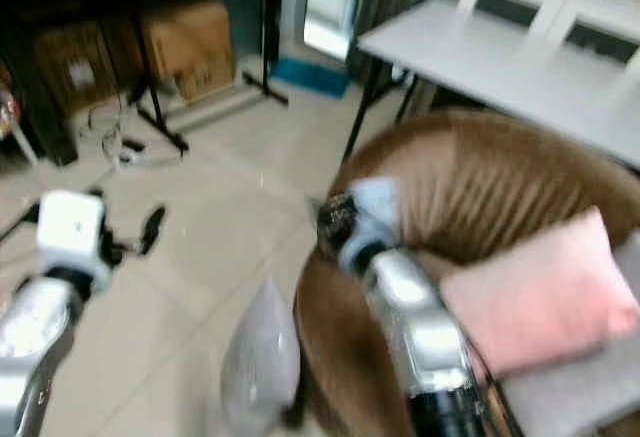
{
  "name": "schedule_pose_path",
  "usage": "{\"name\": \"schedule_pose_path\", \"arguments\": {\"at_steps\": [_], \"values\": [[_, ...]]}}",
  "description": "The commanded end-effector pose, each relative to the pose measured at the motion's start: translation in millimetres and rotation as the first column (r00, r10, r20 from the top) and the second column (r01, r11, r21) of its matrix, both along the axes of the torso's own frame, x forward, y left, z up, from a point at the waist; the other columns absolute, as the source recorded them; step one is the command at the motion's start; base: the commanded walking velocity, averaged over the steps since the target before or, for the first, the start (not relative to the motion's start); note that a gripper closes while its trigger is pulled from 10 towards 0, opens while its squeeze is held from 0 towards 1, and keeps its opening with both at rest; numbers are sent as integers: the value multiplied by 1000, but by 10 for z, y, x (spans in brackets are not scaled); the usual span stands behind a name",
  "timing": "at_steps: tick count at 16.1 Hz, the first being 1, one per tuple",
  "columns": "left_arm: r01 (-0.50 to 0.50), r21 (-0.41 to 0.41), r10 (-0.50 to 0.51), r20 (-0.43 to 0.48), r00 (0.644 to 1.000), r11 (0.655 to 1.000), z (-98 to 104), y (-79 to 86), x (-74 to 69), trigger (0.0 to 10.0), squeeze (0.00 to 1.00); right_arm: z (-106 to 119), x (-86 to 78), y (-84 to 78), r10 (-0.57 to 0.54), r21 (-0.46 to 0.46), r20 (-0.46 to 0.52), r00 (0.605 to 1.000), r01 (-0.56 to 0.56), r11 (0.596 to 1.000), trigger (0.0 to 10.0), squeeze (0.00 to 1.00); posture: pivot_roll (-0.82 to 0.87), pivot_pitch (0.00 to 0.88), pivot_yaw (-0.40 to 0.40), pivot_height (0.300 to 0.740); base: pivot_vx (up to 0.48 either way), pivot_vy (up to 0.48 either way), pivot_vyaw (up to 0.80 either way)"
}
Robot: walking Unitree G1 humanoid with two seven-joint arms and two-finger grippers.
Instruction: Move the pillow to the sofa from floor
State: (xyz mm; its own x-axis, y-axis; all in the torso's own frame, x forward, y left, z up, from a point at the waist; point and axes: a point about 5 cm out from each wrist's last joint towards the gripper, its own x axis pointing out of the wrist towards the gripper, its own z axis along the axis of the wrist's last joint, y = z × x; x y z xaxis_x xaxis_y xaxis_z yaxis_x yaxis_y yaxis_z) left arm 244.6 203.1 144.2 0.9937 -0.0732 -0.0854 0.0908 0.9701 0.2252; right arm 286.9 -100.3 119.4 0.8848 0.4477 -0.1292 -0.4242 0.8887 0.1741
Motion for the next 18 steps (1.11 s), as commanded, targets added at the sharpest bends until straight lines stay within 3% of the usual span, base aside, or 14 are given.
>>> {"name": "schedule_pose_path", "arguments": {"at_steps": [1,9,18], "values": [[44,-12,-44,10,999,999,15,-122,16,10000,0,12,13,-192,-50,-33,19,999,50,998,10000,0,33,0,-105,740,292,0,0],[33,14,-34,30,999,999,3,-131,-2,10000,0,-52,-26,-254,-6,-90,21,1000,8,996,10000,0,36,0,-112,740,68,0,70],[34,19,-35,39,999,999,16,-137,-3,10000,0,-67,-1,-264,-14,-94,20,1000,16,995,10000,0,38,0,-113,740,0,-468,0]]}}
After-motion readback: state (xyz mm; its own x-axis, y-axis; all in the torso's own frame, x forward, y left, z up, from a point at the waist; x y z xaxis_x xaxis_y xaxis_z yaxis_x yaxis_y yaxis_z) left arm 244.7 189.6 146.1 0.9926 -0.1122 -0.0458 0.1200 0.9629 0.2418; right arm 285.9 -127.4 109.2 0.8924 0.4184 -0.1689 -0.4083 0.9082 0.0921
